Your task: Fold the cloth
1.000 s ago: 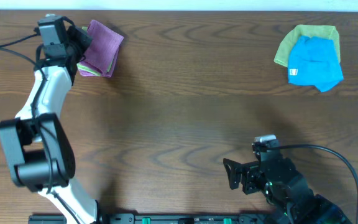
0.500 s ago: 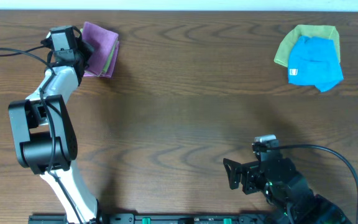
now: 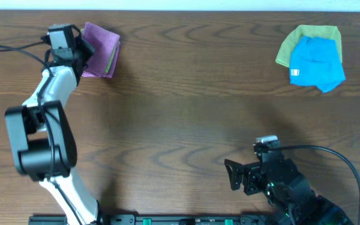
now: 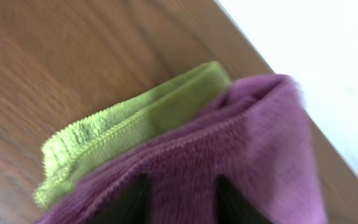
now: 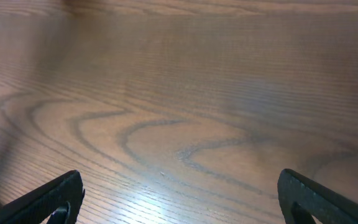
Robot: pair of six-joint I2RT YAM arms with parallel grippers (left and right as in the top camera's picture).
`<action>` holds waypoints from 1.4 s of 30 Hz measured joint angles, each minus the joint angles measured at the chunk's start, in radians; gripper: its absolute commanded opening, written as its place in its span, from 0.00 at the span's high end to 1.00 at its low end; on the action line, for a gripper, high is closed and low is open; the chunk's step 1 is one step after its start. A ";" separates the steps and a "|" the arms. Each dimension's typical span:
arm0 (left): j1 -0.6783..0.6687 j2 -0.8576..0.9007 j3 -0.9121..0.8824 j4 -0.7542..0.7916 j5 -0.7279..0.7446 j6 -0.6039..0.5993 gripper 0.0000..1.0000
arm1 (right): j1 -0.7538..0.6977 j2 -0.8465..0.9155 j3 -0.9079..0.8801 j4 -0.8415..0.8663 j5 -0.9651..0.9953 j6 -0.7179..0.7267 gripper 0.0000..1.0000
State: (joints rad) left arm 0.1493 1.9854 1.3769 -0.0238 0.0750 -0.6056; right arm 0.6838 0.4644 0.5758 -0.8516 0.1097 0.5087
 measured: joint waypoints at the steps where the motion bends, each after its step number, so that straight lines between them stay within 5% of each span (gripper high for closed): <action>1: 0.000 -0.031 0.000 -0.017 0.001 0.022 0.36 | 0.000 0.000 0.000 0.000 0.000 0.000 0.01; 7: 0.000 -0.207 0.003 -0.148 0.005 0.117 0.04 | 0.000 0.000 -0.001 0.000 0.000 0.000 0.01; 42: 0.000 -0.885 0.005 -0.933 0.049 0.366 0.05 | 0.000 0.000 -0.001 0.000 0.000 0.000 0.01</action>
State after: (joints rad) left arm 0.1493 1.1004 1.3815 -0.9565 0.1242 -0.2394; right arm 0.6838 0.4644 0.5747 -0.8520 0.1097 0.5087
